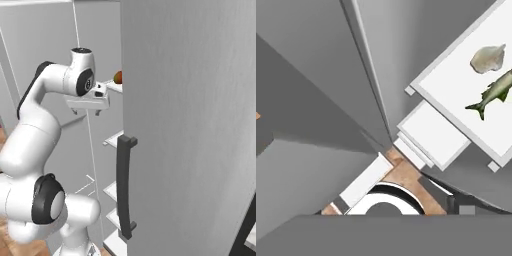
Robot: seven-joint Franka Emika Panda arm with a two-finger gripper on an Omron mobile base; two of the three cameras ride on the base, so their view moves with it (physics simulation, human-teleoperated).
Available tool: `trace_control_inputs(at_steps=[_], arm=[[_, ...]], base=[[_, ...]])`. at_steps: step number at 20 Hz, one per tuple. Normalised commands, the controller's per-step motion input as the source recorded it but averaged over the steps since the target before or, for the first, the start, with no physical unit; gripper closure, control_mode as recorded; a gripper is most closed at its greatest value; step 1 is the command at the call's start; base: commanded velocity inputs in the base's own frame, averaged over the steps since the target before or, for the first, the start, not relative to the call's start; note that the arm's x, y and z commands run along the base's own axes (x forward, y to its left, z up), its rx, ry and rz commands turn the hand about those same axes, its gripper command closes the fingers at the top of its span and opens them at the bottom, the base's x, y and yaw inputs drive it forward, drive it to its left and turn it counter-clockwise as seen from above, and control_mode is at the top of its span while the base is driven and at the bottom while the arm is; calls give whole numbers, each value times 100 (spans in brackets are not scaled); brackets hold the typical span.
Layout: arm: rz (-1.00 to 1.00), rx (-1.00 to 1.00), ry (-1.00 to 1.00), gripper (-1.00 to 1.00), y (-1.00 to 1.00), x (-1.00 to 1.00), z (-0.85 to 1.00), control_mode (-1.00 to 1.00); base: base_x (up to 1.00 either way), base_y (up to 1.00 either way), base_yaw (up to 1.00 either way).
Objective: Take the fish and garlic from the second highest rack and move them to the highest rack where the mango and lemon wedge are located, to maximize freezer space. Close the freezer door after rearranging.
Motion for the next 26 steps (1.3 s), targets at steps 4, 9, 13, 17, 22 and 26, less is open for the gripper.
trace_control_inputs(at_steps=[4, 9, 13, 17, 22, 26], arm=[[-1, 0, -4, -100, 30, 25, -2, -100], [-7, 0, -36, -100, -15, -10, -14, -100], [-8, 0, -50, -100, -25, -22, -31, -100], [-22, 0, -20, -100, -13, -5, -31, -100], [-25, 0, 0, -100, -8, 25, -16, -100], [-4, 0, 0, -100, -20, 30, -26, -100]], base=[[0, 0, 0], [0, 0, 0], [0, 0, 0], [0, 0, 0], [0, 0, 0], [0, 0, 0]])
